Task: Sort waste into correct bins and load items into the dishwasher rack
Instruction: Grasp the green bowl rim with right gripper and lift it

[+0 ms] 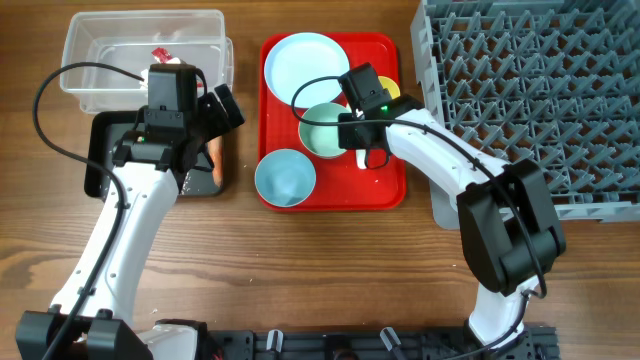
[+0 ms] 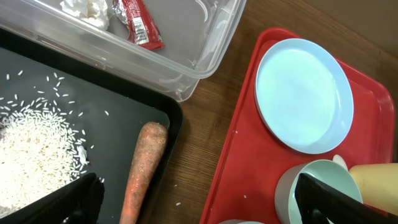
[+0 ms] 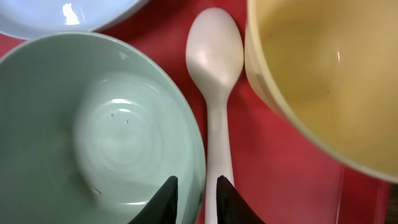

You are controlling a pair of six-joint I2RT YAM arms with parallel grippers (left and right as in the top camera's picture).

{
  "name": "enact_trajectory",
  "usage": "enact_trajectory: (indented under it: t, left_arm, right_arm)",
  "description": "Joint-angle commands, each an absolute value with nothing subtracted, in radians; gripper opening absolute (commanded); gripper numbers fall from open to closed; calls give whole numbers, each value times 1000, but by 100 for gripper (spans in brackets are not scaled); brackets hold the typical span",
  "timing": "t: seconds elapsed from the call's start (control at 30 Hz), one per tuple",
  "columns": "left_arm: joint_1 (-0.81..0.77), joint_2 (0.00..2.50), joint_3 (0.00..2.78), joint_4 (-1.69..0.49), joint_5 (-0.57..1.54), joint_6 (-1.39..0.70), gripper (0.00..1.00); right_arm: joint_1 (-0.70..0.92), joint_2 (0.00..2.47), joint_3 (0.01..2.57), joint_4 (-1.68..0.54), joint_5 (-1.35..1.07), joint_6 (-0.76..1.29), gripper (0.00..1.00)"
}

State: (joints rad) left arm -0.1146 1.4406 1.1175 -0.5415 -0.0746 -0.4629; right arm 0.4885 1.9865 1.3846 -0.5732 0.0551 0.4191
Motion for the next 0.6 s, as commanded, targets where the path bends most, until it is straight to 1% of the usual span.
enact_trajectory:
  t: [0.0,0.07,0.13,0.2,0.27,0.3,0.57]
  left_arm:
    - [-111,1446,1118,-538,-88,-480,100]
    - [-111,1446,1118,-538,-88,-480,100]
    - [-111,1446,1118,-538,-88,-480,100]
    - [-111,1446,1118,-538,-88,-480,100]
    - [-111,1446,1118,-538,-88,-480,100]
    - [-111,1446,1118,-538,-88,-480,100]
    - [-111,1446,1118,-538,-88,-480,100]
  right_arm:
    - [488,2022,1399,-553,79,375,22]
    - [488,2034,1399,-550,80,366,21]
    - [488,2041,1399,-551,80,363,18]
    - [488,2045,1399,-550,80,349,14]
    - [488,2045,1399,-546,80,340,6]
    - [488,2045,1399,-543,83,340,4]
    - [487,1988,1401,-547,127,339,4]
